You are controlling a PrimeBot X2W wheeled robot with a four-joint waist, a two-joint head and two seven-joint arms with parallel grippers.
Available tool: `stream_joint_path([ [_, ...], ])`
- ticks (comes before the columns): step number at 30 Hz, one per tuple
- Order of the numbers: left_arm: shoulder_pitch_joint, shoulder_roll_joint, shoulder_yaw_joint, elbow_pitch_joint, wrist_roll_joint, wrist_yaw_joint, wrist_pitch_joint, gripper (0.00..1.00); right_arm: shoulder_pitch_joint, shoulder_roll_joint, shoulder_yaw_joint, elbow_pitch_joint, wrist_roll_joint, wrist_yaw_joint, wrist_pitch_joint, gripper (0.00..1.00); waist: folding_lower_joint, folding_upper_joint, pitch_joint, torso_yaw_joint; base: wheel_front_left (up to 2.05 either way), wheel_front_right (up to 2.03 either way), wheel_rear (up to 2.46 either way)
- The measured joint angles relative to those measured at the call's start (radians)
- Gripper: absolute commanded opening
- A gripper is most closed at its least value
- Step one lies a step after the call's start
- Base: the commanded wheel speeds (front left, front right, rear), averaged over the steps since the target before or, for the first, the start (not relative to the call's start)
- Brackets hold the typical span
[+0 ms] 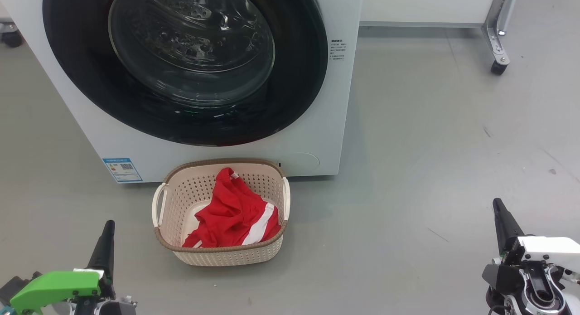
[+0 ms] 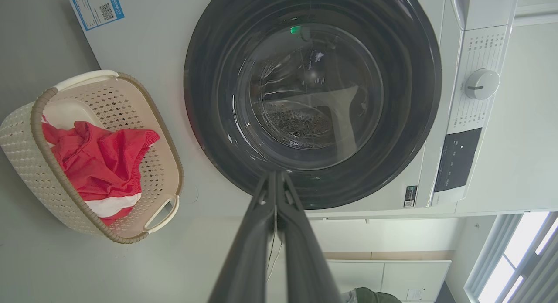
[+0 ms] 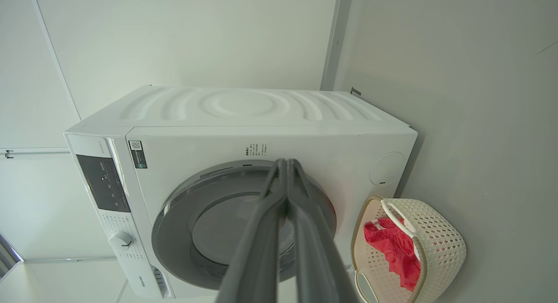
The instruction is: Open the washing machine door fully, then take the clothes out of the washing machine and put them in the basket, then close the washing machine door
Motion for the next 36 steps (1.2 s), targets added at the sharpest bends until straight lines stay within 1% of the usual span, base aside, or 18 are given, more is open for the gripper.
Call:
stream_joint_path([
  [36,-0.003,-0.001,0.003,0.002,0.000,0.000,0.001,0.00,0.000,0.000,-0.004,0.003,0.000,0.000,0.001,0.00,0.0000,0.0000,0.000,0.000,0.00,0.00,0.00],
])
